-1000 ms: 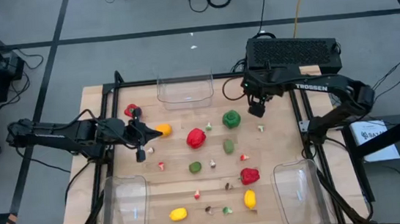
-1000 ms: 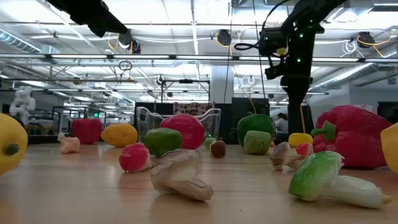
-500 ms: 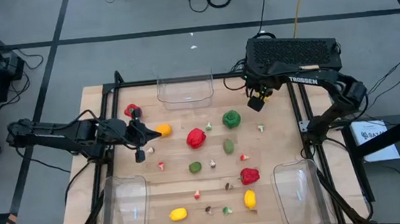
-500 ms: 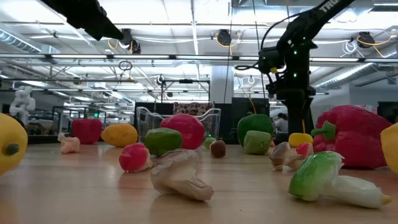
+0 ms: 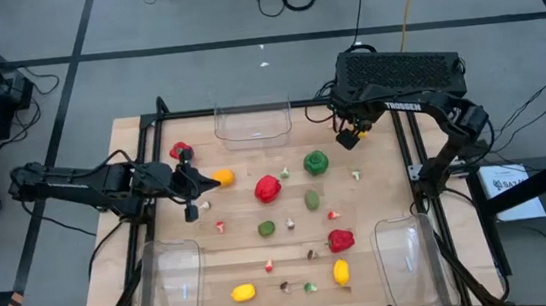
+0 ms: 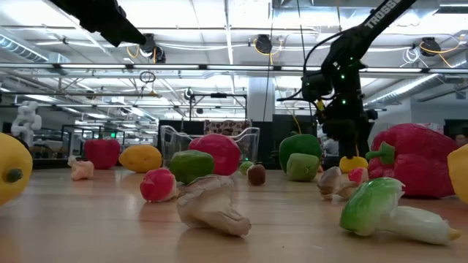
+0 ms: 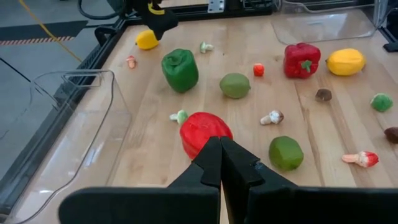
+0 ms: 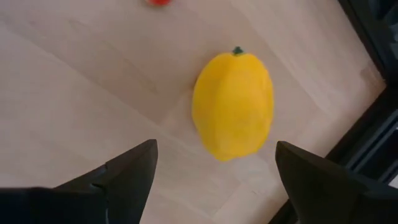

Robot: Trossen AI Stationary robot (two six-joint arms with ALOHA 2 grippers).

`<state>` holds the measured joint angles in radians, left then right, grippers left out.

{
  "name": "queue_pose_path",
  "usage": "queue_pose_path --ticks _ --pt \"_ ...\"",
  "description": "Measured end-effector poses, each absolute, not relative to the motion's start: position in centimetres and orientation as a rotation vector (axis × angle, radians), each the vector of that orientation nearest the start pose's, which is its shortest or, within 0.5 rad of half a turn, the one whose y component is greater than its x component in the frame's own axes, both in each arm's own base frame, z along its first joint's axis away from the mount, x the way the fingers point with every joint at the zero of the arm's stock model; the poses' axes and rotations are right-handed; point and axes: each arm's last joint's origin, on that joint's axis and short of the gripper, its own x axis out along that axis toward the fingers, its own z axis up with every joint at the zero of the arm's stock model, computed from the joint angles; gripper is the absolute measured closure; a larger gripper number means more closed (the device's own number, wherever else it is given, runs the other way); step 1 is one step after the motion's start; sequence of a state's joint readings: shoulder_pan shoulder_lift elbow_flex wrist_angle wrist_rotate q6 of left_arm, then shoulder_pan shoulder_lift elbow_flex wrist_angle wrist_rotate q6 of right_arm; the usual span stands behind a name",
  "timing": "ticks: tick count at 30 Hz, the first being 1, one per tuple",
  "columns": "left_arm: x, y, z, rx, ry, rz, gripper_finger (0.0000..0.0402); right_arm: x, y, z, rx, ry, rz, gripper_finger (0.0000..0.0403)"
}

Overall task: Sort produce into baskets
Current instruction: Put the yellow lemon into the bottom right transparent bin

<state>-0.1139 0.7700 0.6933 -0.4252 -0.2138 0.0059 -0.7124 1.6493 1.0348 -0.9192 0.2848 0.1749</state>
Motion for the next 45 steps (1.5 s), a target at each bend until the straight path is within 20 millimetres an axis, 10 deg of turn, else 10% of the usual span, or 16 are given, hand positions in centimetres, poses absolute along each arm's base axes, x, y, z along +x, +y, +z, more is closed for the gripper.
queue_pose_path --ticks 21,45 --pt "16.8 -1.2 29.3 0.155 0.379 0.089 0.04 23.0 -17.1 18.1 0.394 1.46 -1.181 0.0084" --pt "16.8 -1.3 29.3 0.148 0.381 0.086 0.04 25.7 -20.6 15.4 0.301 1.738 -1.215 0.0085"
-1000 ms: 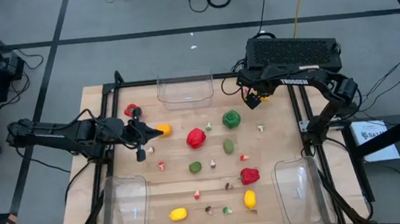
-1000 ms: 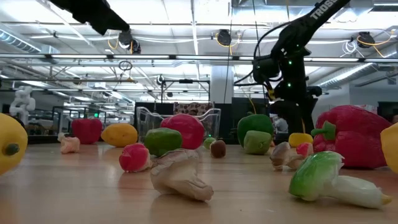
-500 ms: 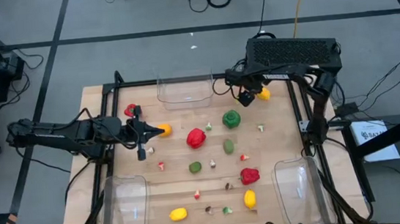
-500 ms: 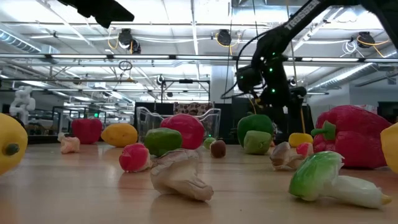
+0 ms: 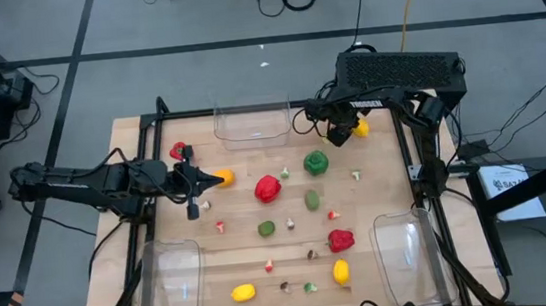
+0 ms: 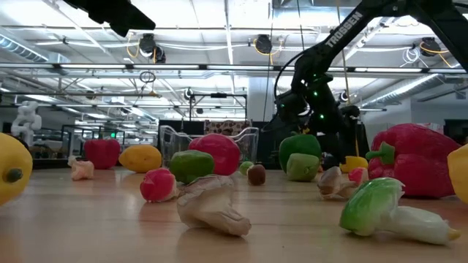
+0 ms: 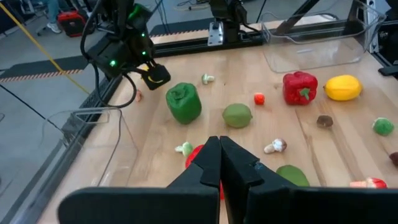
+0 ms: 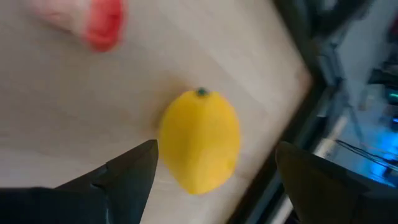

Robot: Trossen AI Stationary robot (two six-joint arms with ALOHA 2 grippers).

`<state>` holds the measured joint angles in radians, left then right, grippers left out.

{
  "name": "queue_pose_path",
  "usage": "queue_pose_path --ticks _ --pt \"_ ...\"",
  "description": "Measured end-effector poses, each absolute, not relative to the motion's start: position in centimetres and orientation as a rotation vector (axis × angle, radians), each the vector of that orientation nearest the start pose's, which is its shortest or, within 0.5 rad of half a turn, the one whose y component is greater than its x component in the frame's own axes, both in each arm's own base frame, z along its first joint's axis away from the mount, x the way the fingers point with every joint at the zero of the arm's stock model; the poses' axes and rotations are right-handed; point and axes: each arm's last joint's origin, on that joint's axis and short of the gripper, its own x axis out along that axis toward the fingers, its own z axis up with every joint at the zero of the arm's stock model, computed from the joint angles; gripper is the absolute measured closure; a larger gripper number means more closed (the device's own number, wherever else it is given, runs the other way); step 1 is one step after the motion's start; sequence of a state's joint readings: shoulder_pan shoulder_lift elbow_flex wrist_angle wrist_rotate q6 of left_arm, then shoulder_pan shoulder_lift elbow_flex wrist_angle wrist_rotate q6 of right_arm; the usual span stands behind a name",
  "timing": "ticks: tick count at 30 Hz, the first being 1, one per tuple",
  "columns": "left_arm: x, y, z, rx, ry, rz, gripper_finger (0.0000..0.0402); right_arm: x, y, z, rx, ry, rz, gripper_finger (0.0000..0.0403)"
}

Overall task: Sort produce into baskets
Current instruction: Put the yellow lemon into the bottom right transparent bin

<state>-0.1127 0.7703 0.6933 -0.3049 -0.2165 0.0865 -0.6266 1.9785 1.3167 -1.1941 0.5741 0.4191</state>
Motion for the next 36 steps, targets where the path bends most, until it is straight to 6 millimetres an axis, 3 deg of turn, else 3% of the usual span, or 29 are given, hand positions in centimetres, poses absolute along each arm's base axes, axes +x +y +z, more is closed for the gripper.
queue_pose_path --ticks 5,11,36 --pt "16.8 -1.3 29.3 0.147 0.381 0.083 0.04 25.9 -19.7 15.7 0.209 1.742 -1.296 0.0085" --pt "16.8 -1.3 29.3 0.146 0.377 0.083 0.04 26.2 -19.0 15.8 0.236 1.721 -1.337 0.0085" --pt "16.8 -1.3 29.2 0.146 0.384 0.083 0.04 25.3 -21.2 15.4 0.37 1.69 -1.284 0.0085"
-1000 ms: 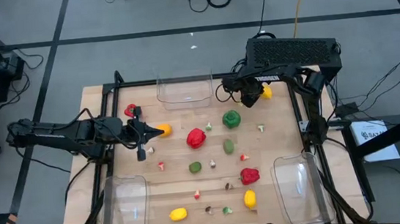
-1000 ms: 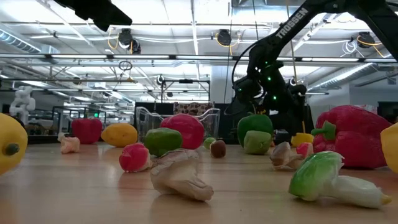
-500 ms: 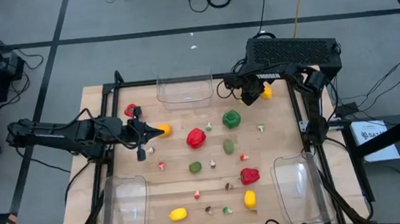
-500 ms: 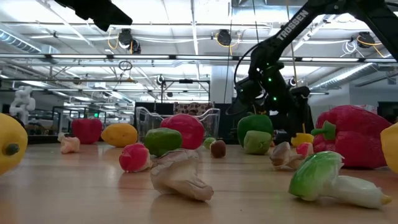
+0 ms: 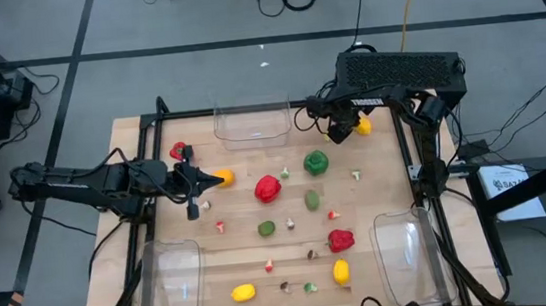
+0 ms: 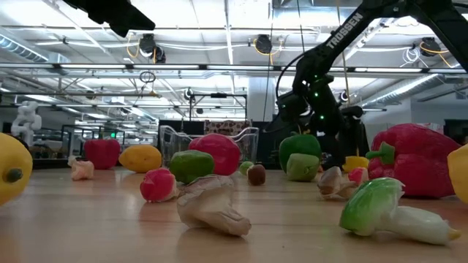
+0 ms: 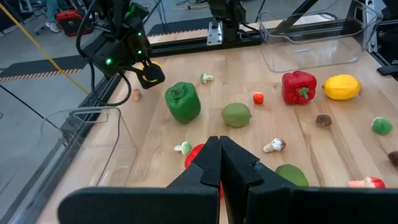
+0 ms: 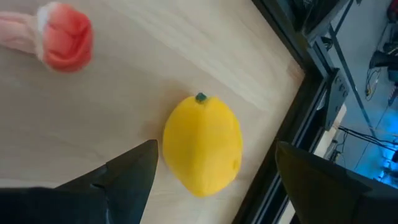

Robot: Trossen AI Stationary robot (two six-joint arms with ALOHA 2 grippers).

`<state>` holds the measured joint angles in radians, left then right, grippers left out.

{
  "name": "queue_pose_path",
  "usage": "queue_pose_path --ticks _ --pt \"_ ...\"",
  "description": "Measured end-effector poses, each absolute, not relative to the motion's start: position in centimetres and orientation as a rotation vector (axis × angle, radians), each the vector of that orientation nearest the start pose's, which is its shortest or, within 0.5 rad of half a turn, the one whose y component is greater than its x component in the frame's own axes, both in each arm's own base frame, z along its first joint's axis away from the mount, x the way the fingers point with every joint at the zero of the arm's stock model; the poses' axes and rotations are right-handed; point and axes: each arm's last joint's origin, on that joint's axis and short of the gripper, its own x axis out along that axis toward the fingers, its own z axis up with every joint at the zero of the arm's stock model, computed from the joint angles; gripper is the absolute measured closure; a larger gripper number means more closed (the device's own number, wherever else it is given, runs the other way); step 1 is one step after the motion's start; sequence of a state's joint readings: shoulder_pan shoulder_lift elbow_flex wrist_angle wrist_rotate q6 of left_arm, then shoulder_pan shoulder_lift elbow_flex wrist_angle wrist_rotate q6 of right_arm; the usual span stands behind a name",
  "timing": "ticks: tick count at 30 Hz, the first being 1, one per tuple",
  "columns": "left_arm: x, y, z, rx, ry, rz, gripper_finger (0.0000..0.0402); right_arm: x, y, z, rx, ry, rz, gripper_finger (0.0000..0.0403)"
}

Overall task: Sort produce into baskets
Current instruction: Put the yellow lemon into the bottom right transparent bin

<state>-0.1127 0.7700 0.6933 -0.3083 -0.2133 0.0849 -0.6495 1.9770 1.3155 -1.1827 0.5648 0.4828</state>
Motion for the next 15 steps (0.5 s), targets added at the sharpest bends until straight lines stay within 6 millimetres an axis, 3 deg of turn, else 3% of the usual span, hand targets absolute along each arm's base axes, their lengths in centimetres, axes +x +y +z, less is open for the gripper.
queue_pose_path --ticks 15 --pt "16.71 -1.28 29.02 0.15 0.408 0.082 0.04 25.62 -20.46 15.2 0.56 1.708 -1.152 0.0085"
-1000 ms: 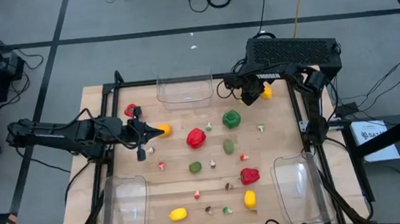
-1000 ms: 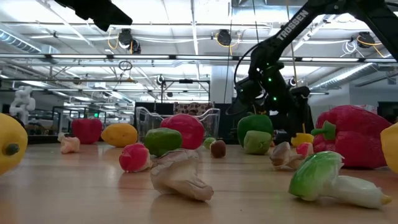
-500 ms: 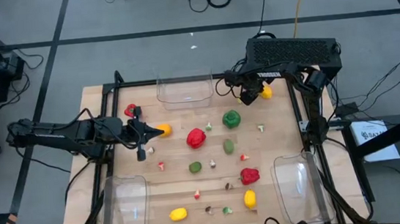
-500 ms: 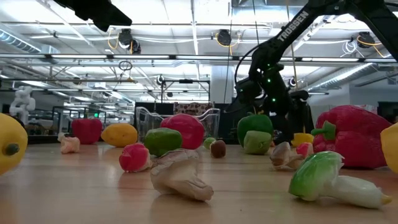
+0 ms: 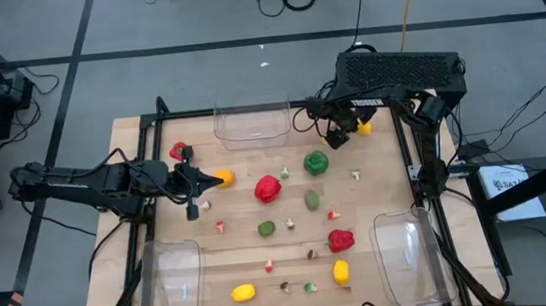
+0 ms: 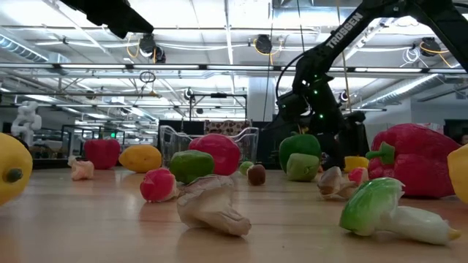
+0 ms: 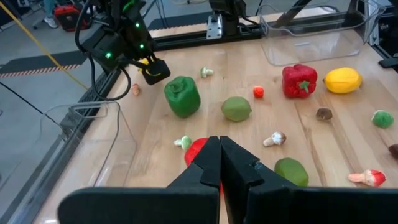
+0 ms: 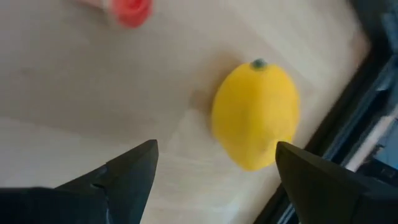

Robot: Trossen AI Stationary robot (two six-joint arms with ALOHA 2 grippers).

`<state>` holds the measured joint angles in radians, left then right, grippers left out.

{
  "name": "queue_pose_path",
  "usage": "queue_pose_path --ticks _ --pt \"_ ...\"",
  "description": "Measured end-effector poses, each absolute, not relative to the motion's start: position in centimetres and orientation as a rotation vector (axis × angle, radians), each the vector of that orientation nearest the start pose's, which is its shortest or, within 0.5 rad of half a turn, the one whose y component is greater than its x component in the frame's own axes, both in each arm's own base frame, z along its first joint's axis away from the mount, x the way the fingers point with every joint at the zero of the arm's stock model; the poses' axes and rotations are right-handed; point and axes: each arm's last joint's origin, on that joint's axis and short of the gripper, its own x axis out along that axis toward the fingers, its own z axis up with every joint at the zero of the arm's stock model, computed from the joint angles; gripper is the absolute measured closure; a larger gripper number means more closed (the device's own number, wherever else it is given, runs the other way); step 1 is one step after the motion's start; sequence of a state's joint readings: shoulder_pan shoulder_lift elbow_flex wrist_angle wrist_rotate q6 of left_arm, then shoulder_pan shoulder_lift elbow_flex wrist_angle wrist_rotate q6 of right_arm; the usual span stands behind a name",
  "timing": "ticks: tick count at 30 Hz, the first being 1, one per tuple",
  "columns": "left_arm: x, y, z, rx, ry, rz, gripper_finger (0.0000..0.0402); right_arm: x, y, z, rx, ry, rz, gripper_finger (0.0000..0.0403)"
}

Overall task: Sort produce into baskets
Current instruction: Put the yellow lemon into the bottom right transparent bin

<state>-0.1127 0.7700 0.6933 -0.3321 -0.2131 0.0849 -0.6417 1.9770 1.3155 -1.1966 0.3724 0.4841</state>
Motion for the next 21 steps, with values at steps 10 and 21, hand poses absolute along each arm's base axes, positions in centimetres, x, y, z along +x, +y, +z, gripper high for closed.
queue_pose_path --ticks 10,21 --pt "16.72 -1.28 29.01 0.15 0.408 0.082 0.04 25.76 -20.38 15.23 0.516 1.698 -1.185 0.0085" --pt "16.72 -1.28 29.02 0.15 0.407 0.082 0.04 25.17 -21.25 15.2 0.55 1.685 -1.204 0.0085"
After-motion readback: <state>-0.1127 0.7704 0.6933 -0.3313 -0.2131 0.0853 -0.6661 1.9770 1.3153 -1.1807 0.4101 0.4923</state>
